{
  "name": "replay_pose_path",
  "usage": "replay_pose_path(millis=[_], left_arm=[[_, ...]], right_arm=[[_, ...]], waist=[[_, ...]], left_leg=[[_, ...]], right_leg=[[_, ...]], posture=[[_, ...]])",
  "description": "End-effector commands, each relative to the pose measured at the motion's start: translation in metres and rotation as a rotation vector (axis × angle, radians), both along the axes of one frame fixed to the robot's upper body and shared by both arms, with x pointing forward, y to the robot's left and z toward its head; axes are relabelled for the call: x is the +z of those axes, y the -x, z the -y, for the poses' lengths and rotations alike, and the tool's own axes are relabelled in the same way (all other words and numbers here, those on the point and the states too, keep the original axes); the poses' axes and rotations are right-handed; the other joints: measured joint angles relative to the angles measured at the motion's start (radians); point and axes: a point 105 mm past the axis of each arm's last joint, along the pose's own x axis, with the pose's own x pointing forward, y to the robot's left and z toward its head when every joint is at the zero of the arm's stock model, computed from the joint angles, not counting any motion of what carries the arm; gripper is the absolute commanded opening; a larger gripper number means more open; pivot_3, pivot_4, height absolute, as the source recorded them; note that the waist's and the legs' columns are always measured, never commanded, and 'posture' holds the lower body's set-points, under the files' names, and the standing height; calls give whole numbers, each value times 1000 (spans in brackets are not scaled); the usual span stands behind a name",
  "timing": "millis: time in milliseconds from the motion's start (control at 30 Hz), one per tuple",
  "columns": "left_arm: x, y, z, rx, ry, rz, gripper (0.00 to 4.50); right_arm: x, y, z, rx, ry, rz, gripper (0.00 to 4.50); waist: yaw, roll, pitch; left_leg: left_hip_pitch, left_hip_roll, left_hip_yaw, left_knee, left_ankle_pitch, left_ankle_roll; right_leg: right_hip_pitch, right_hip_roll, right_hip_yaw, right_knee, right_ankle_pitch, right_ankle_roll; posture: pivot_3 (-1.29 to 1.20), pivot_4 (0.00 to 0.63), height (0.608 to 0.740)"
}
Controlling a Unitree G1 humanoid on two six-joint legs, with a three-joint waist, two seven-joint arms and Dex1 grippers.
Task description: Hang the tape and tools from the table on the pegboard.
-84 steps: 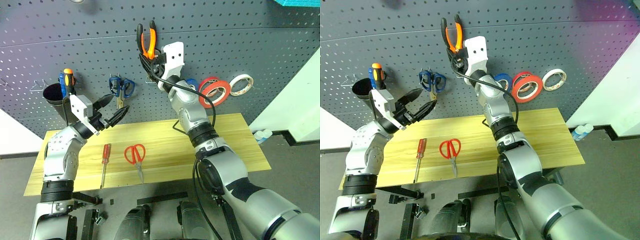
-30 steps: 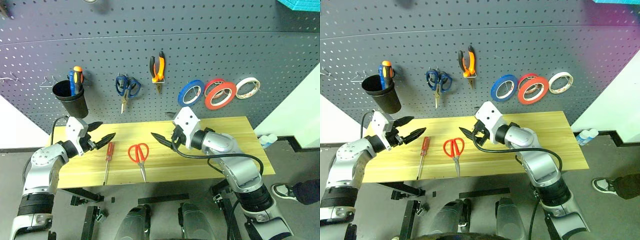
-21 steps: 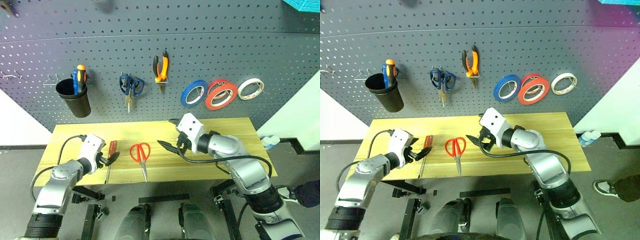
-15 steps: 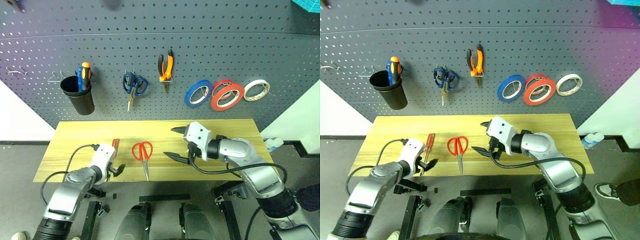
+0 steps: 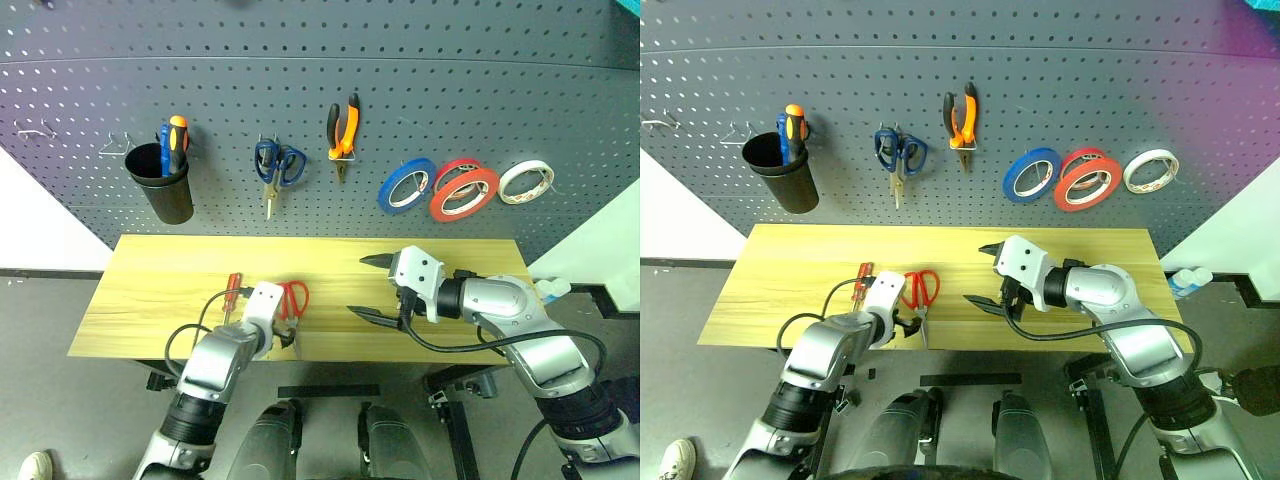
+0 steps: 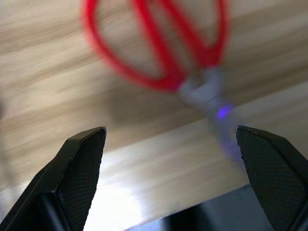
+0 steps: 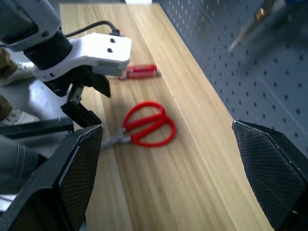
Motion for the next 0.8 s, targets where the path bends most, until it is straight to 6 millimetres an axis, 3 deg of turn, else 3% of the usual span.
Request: replay_pose_path(millis=[33, 333, 733, 800], left_arm=[[4, -3, 4, 35, -1, -9, 4490], [-3, -3, 7, 101, -97, -89, 4490], [-14, -5, 23, 174, -21, -204, 4490], [-16, -4, 24, 186, -20, -218, 4122]], right_arm=[[12, 6, 0, 16, -12, 40, 4500], [14, 9, 5, -3, -10, 41, 4500], [17, 9, 5, -10, -12, 56, 4500], [18, 9, 6, -14, -11, 60, 4500]], waist=[[-1, 0, 2], [1, -2, 14], [0, -2, 16], [0, -2, 16]], left_leg=[[0, 0, 0, 0, 0, 0], [0, 0, 0, 0, 0, 0], [0, 0, 0, -1, -1, 0], [0, 0, 0, 0, -1, 0]], right_leg=[[0, 0, 0, 0, 0, 0], [1, 0, -1, -2, 0, 0], [1, 0, -2, -3, 0, 1], [2, 0, -2, -4, 1, 1]], posture=[[-94, 235, 733], [-114, 242, 733], [-126, 241, 733], [-138, 240, 733]])
